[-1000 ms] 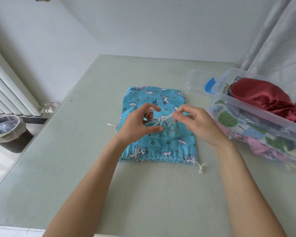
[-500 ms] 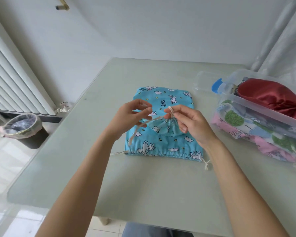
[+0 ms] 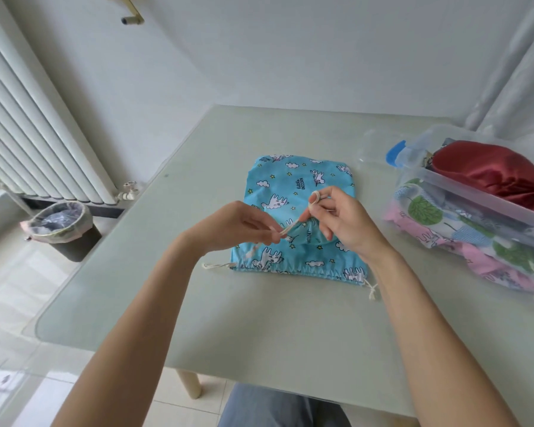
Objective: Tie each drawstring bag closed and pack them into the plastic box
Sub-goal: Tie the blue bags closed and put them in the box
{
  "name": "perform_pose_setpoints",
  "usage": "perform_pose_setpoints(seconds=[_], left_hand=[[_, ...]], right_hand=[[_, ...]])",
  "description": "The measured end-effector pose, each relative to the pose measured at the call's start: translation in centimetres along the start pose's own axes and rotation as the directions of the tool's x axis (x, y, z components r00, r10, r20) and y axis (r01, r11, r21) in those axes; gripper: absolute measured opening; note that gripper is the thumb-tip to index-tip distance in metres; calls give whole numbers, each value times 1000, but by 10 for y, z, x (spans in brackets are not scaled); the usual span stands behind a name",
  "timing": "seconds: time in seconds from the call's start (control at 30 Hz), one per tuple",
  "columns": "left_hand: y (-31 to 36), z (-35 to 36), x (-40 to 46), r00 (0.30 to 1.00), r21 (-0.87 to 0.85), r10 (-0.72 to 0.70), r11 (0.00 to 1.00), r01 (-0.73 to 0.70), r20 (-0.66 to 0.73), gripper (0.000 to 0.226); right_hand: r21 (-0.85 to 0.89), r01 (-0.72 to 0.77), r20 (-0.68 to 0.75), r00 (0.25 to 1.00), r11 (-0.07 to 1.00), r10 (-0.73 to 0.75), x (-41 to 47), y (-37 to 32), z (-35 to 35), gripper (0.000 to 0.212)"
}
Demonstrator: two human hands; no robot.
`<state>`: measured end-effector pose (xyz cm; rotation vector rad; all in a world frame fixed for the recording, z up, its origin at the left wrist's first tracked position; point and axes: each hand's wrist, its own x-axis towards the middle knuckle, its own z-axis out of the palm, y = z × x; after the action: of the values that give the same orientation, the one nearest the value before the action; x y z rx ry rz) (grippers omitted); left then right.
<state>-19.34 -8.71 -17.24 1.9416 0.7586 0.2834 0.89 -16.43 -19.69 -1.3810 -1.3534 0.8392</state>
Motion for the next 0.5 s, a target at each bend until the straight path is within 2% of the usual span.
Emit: perform_pose_setpoints(seconds=[0.1, 0.2, 0.3, 0.5], left_hand=[[0, 6, 0, 999, -86, 55, 995, -54, -1, 10], [-1, 13, 4, 991, -192, 110, 974, -122, -72, 12], [3, 19, 8, 980, -211, 153, 961, -178, -131, 18], [5, 20, 14, 980, -233, 160, 955, -184, -118, 17]], right_hand=[[55, -62, 49, 997, 997, 59, 0, 0, 1, 21], [50, -43, 61, 997, 998, 40, 0, -1, 0, 11], [59, -8, -10, 1000, 998, 8, 0, -1, 1, 3], [159, 52, -155, 988, 986, -27, 0, -5, 1, 12]])
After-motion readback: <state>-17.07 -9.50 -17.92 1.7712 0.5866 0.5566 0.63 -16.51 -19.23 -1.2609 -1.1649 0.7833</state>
